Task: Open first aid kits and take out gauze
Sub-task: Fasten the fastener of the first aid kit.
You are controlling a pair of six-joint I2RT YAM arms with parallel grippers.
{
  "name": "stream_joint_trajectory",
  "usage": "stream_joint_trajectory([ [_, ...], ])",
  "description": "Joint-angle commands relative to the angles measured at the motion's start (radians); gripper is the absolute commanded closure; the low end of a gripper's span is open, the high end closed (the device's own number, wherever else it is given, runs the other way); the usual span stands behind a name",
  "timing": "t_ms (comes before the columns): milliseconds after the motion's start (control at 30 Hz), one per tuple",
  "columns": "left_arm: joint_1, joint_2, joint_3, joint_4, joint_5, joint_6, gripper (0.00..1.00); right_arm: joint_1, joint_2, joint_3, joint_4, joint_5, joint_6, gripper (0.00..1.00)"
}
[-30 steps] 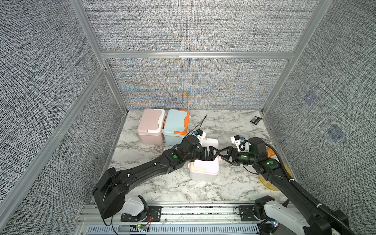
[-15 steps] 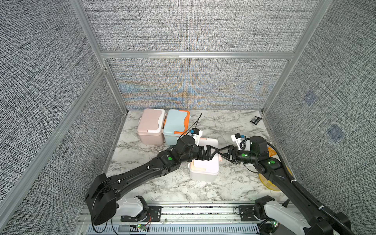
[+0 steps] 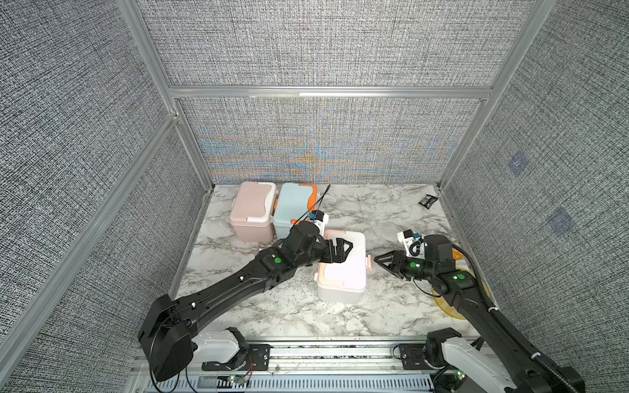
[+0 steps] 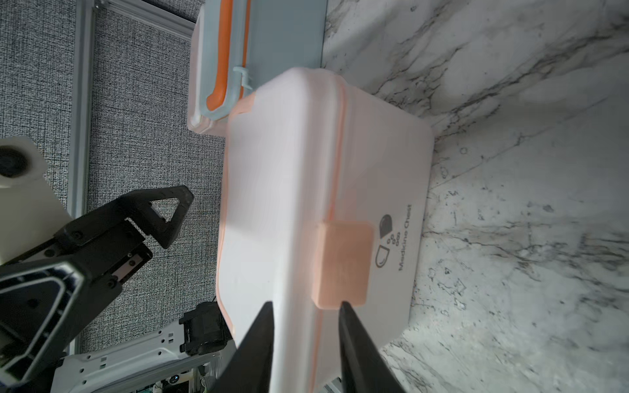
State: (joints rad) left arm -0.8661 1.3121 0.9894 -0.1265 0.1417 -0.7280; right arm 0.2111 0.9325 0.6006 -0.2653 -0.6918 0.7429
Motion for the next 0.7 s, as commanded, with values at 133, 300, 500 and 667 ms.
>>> stream_joint_trajectory([
  [133, 0.012, 0.046, 0.007, -0.007, 0.042, 0.018, 0.01, -0.001, 0.094, 0.001, 0.134, -0.095, 0.011, 0.92],
  [300, 0.012, 0.055, 0.002, 0.005, 0.048, 0.009, 0.00, 0.008, 0.125, 0.006, 0.154, -0.109, 0.013, 1.00],
  [500, 0.012, 0.056, 0.005, 0.004, 0.050, 0.004, 0.00, 0.019, 0.150, 0.006, 0.170, -0.111, 0.014, 1.00],
  [667, 0.012, 0.048, 0.009, -0.007, 0.047, 0.004, 0.00, 0.021, 0.112, 0.021, 0.152, -0.119, 0.017, 0.97],
])
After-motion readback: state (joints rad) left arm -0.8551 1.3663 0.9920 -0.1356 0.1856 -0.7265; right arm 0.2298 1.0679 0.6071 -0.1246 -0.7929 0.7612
